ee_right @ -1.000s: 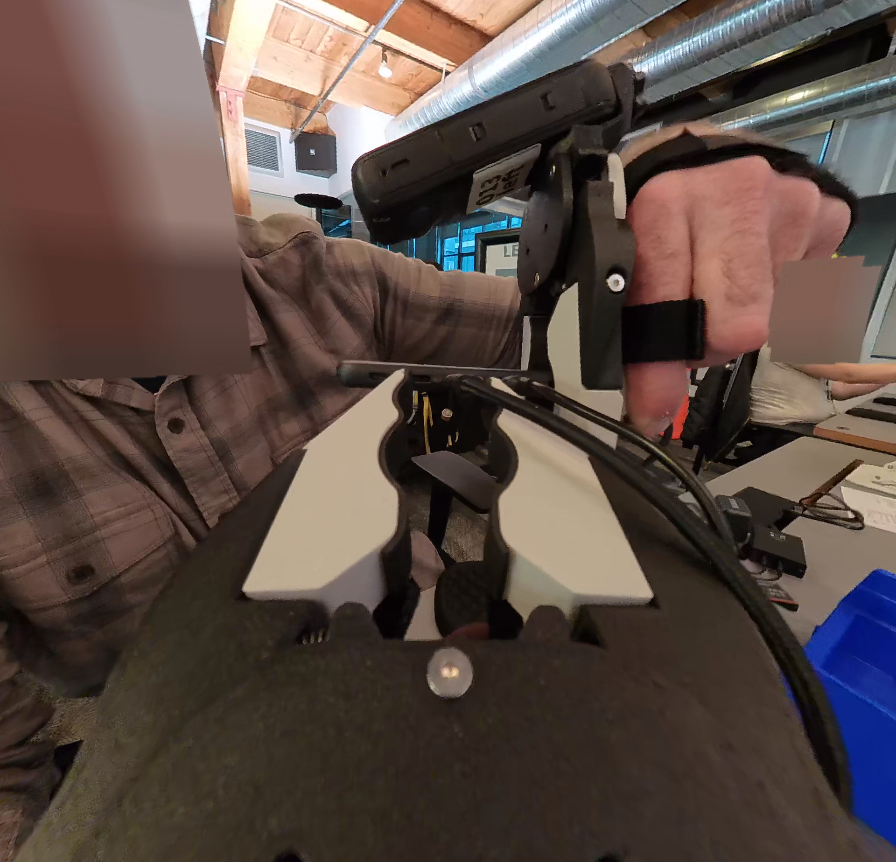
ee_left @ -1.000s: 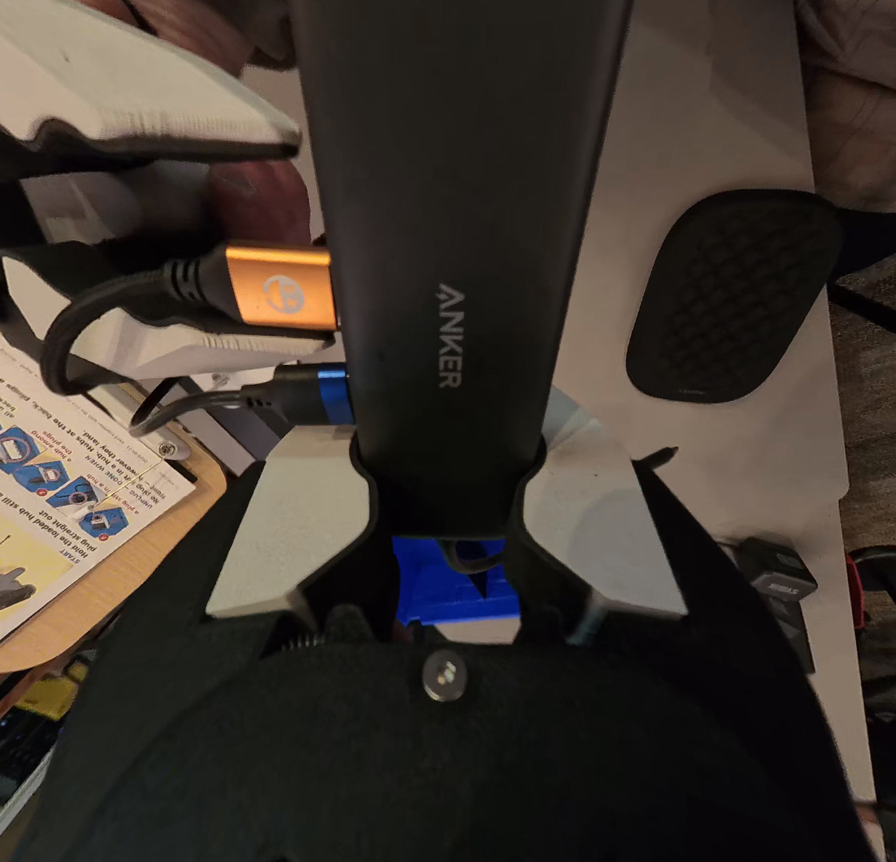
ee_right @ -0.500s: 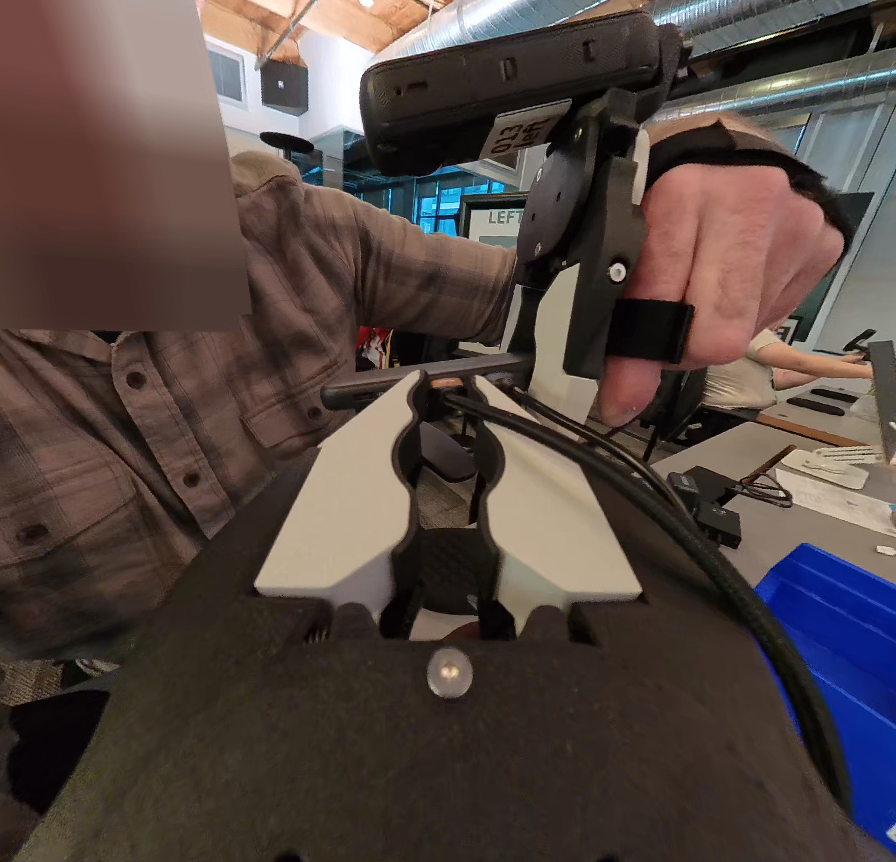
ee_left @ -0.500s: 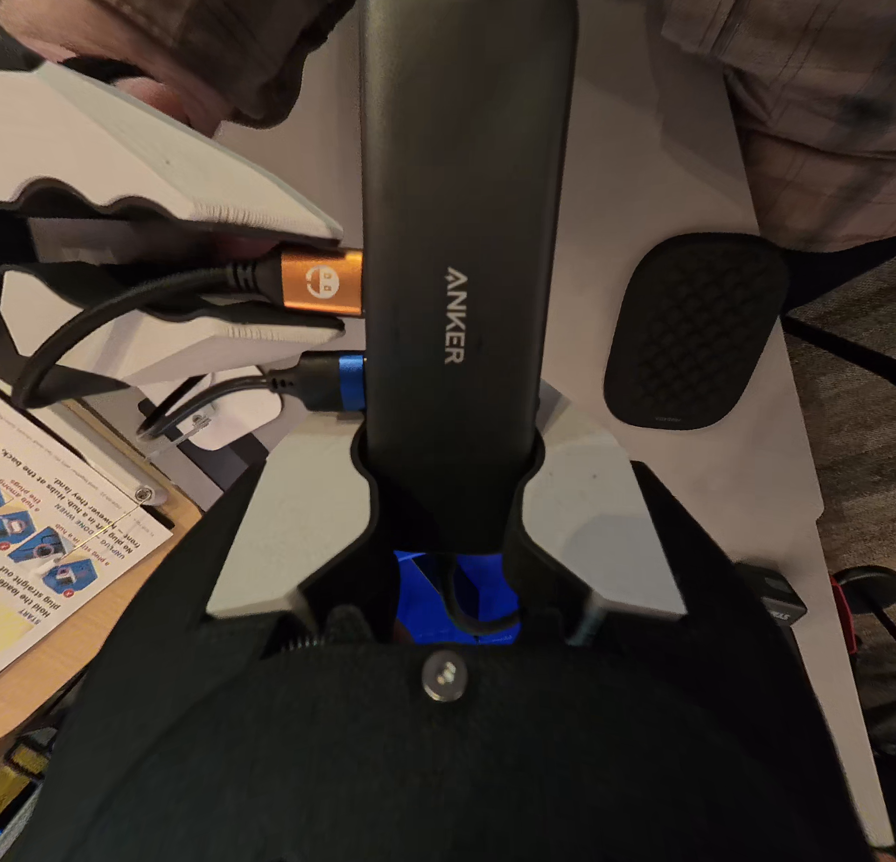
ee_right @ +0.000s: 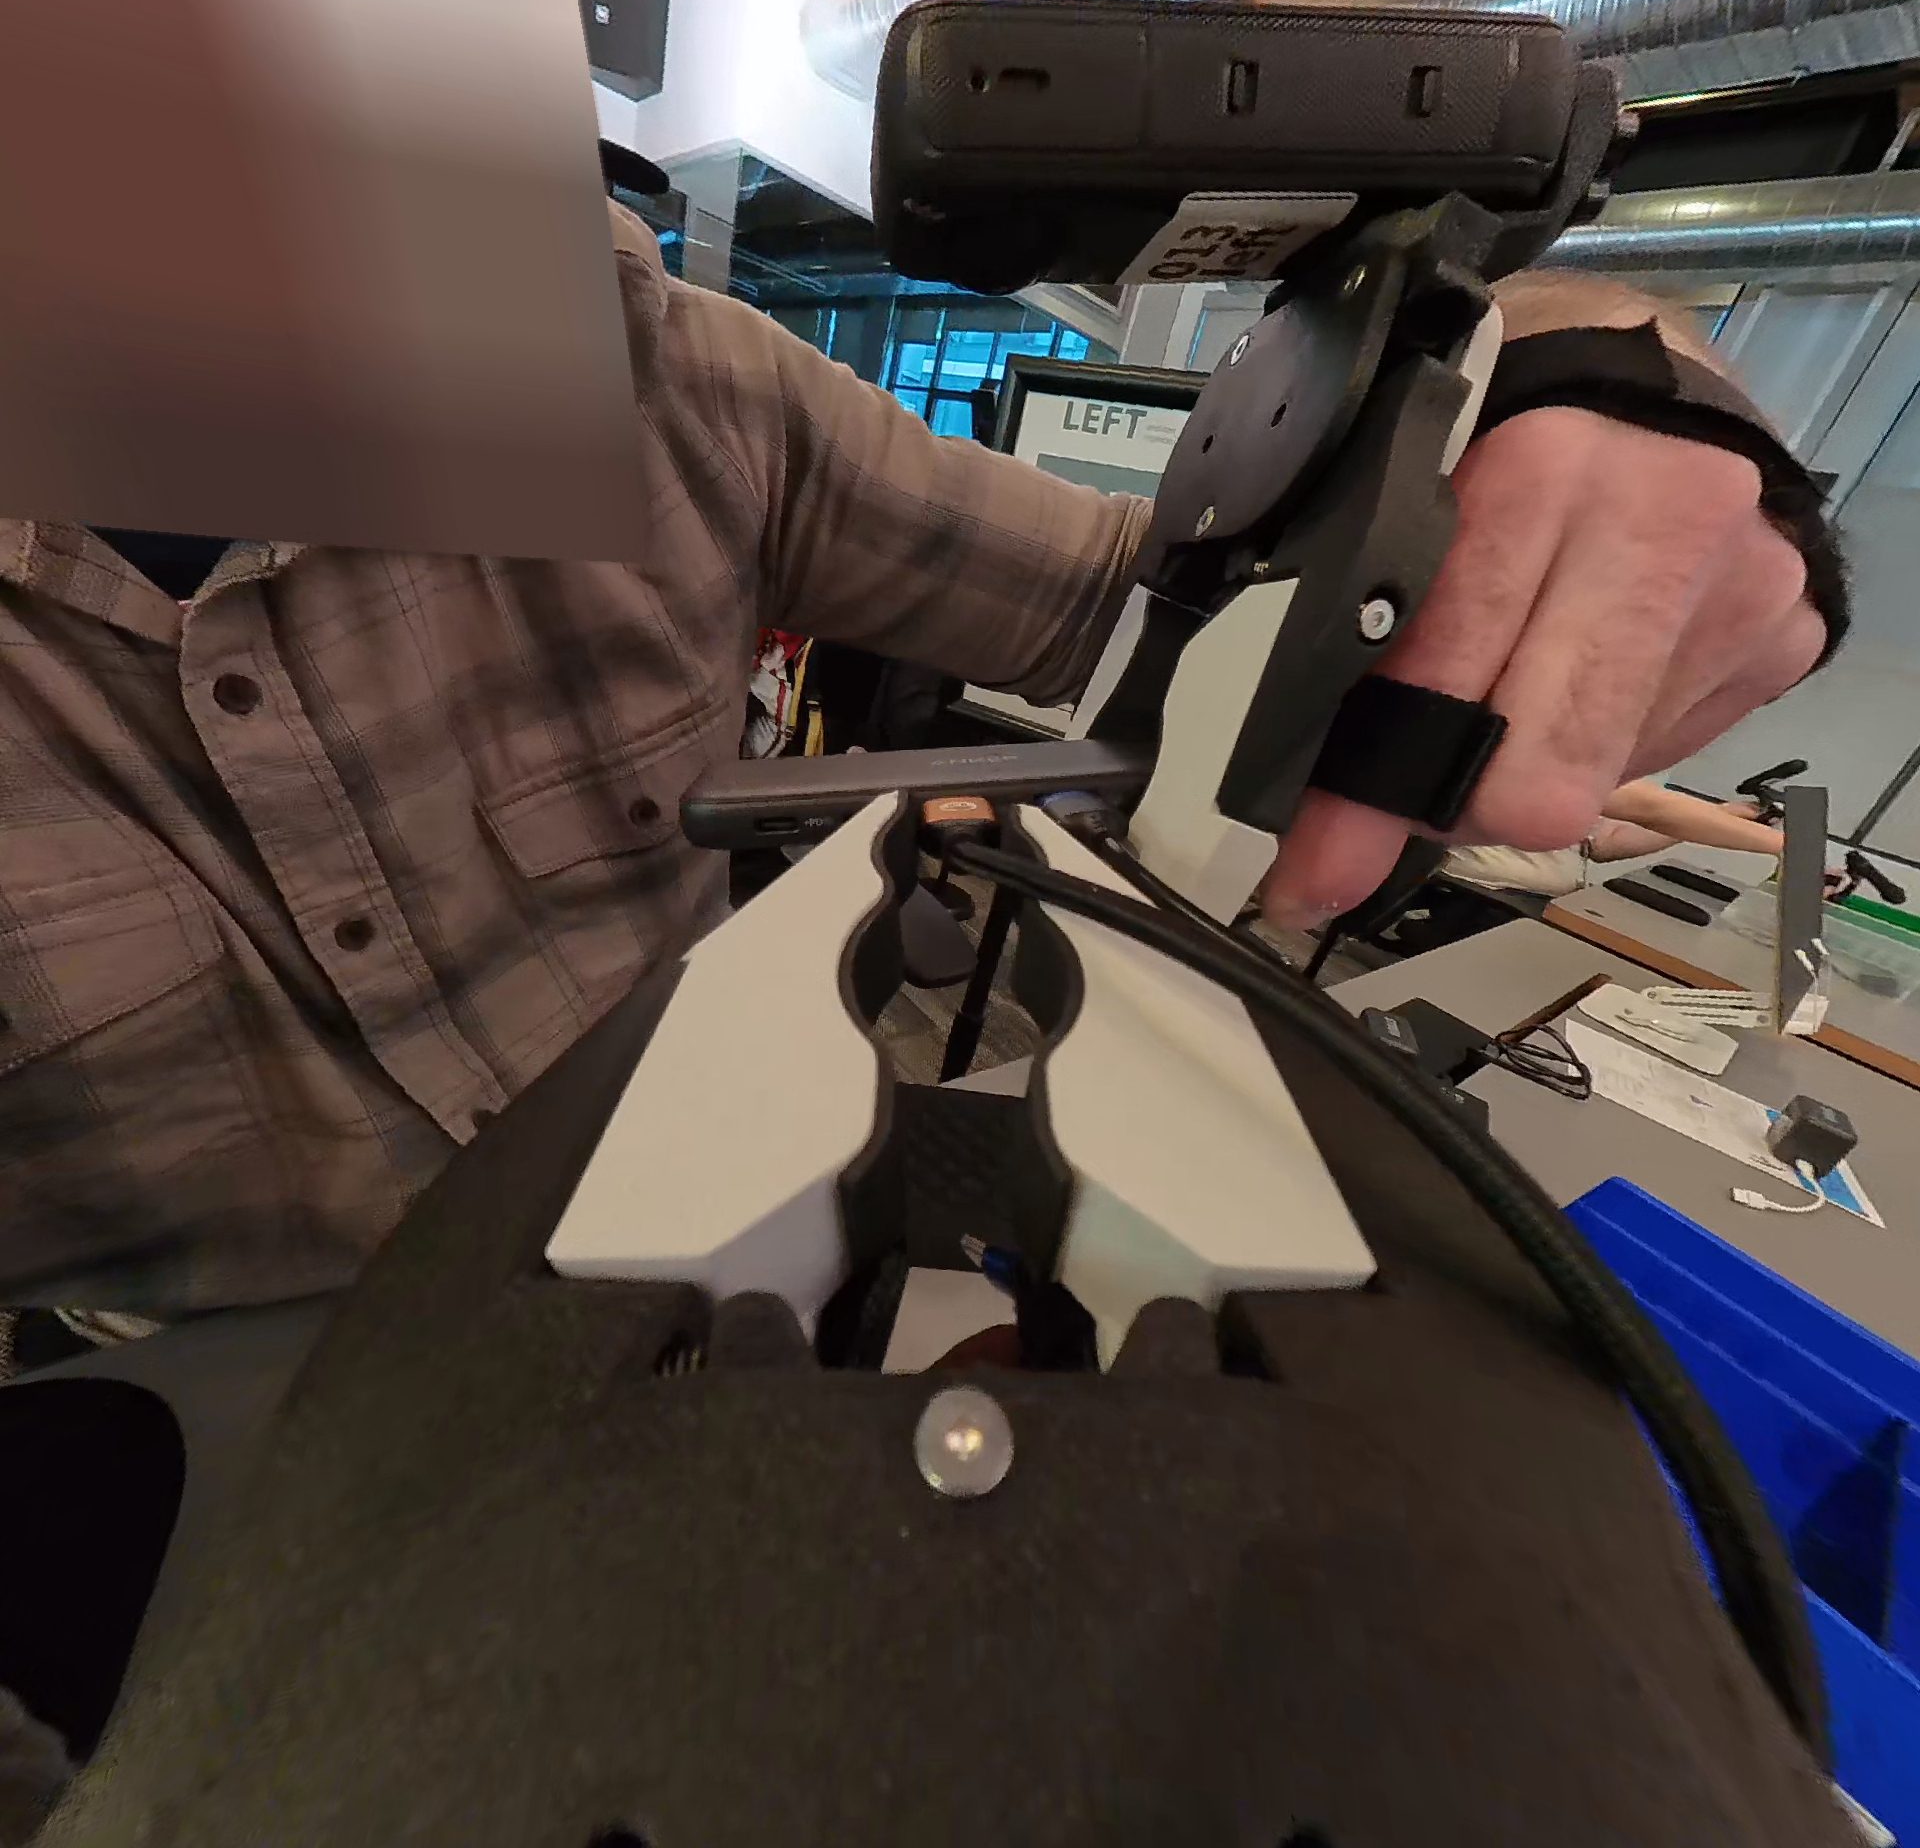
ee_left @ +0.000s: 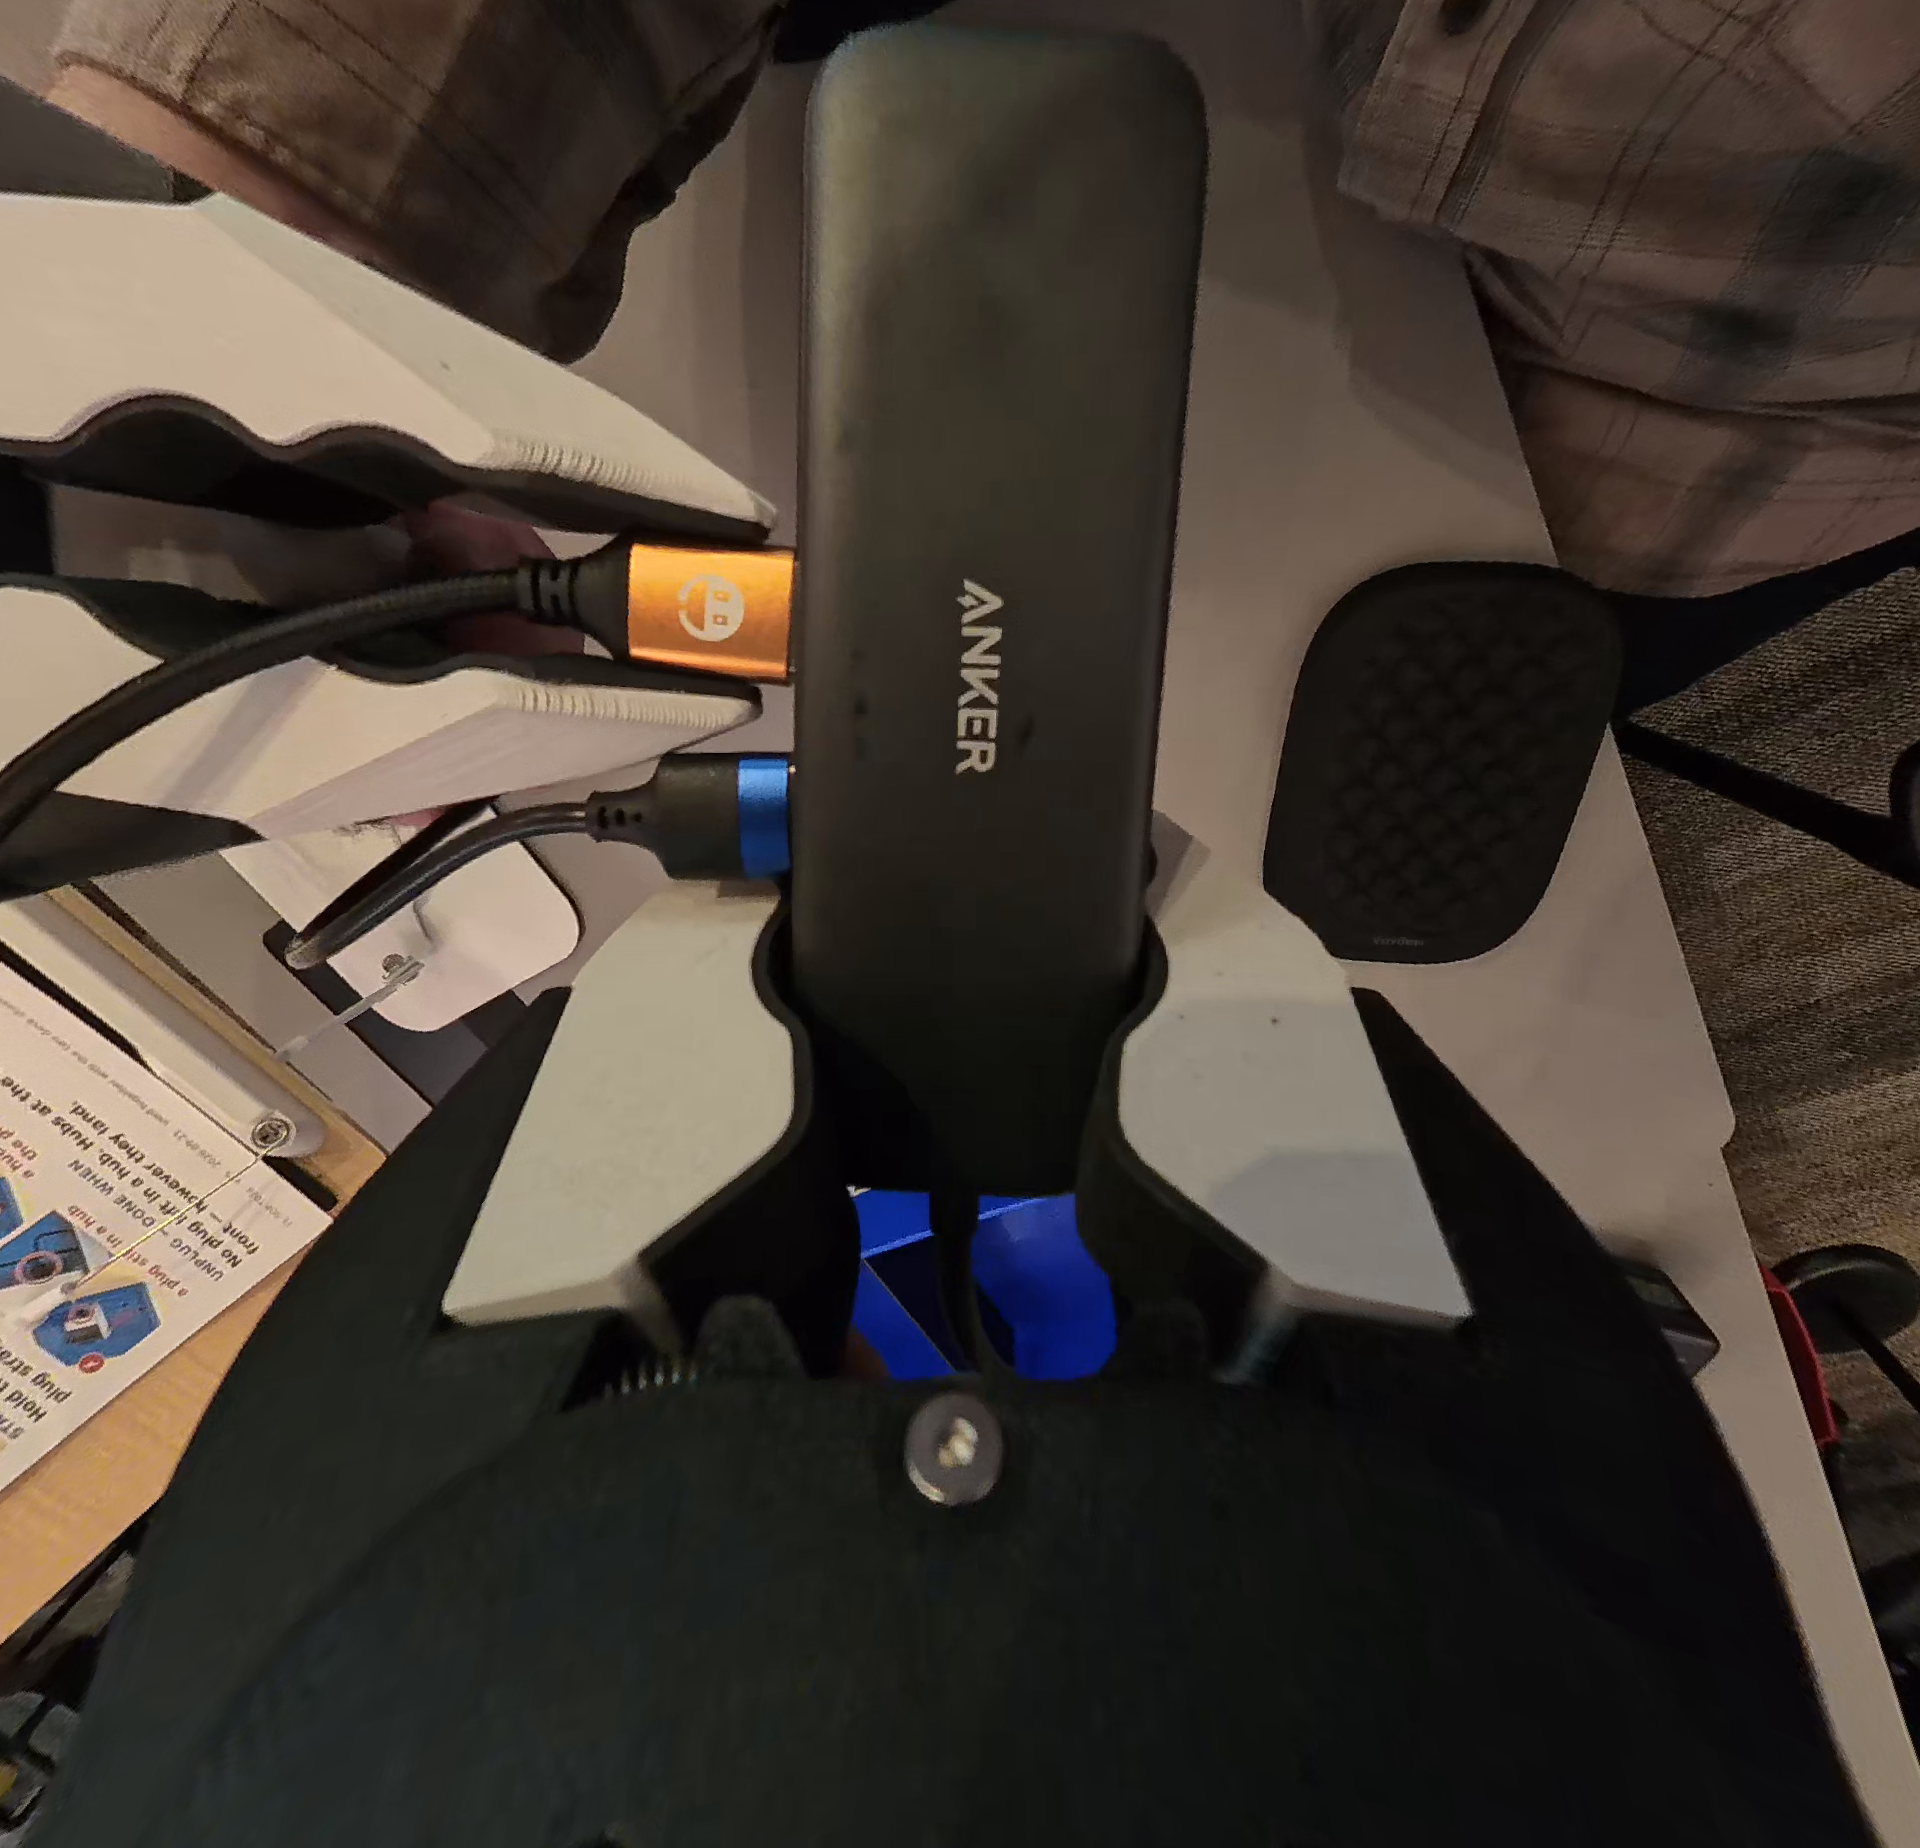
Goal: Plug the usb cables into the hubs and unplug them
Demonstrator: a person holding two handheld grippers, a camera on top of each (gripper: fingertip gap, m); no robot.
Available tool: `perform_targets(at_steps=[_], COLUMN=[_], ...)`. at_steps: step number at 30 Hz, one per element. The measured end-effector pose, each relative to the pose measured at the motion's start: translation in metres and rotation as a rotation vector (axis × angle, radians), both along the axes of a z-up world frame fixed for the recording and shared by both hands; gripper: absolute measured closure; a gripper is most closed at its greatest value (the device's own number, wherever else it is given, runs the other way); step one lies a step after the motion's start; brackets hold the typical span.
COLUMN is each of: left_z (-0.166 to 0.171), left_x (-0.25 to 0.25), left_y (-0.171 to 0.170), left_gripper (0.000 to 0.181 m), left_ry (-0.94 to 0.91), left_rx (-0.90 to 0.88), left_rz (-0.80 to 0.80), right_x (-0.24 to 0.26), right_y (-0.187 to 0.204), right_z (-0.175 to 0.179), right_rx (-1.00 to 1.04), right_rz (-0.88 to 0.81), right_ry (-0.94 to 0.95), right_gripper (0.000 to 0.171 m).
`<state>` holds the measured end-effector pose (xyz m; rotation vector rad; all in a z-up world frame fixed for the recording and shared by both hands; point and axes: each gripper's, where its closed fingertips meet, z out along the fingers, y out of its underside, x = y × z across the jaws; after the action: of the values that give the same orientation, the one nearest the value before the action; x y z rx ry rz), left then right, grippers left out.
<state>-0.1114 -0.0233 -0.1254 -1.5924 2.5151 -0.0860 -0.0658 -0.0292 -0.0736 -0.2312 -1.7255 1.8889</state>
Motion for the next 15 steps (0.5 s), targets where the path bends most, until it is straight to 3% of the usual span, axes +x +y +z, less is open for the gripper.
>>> perform_targets(at_steps=[1, 8, 15], left_z=[0.000, 0.000, -0.014], left_x=[-0.001, -0.002, 0.008], left_y=[0.001, 0.004, -0.002], left_gripper=[0.126, 0.126, 0.126], left_ry=[0.004, -0.012, 0.084], left_rx=[0.006, 0.030, 0.095], left_rz=[0.001, 0.006, -0.058], right_x=[0.000, -0.001, 0.016], right_y=[0.000, 0.000, -0.007], right_z=[0.000, 0.000, -0.014], right_rx=[0.008, 0.041, 0.031], right_rz=[-0.011, -0.049, 0.122], right_ry=[0.007, 0.011, -0.044], right_gripper=[0.158, 0.158, 0.158])
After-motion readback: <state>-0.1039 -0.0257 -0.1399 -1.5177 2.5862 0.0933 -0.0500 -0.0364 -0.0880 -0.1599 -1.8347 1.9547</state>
